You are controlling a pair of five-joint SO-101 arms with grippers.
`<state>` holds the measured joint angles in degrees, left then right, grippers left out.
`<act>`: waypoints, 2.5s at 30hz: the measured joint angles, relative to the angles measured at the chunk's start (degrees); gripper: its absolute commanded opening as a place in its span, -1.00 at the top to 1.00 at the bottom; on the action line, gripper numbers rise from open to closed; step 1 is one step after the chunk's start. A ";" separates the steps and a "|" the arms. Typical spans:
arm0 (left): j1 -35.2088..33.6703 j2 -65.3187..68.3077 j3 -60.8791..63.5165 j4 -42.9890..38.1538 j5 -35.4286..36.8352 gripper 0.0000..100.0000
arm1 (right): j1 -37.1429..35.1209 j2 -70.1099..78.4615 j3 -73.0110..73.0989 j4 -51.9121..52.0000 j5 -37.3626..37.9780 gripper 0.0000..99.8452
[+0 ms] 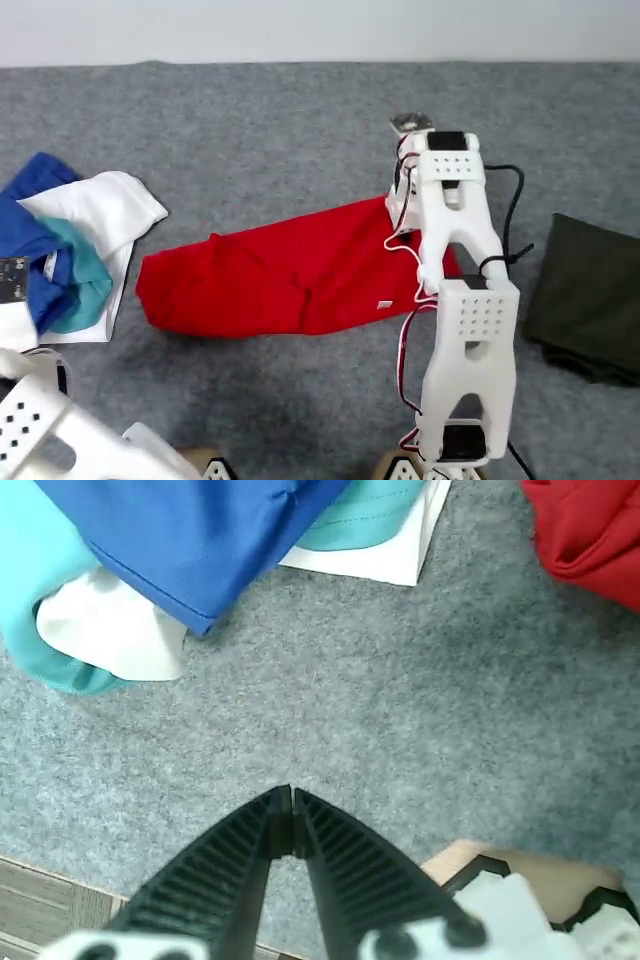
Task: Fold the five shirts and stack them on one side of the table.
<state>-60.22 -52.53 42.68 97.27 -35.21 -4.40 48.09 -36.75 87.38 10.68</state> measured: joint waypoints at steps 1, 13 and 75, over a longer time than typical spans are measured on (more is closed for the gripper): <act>0.00 0.00 0.00 0.00 0.00 0.98 | -0.09 0.62 0.00 -0.26 0.00 0.46; 0.18 0.00 0.00 0.00 0.00 0.98 | 0.18 2.02 -1.05 0.00 0.00 0.95; 0.18 0.00 0.00 0.00 0.00 0.98 | -30.59 -19.78 10.20 -0.26 18.20 0.98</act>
<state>-60.04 -52.53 42.68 97.27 -35.21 -34.99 28.31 -26.55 87.12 28.88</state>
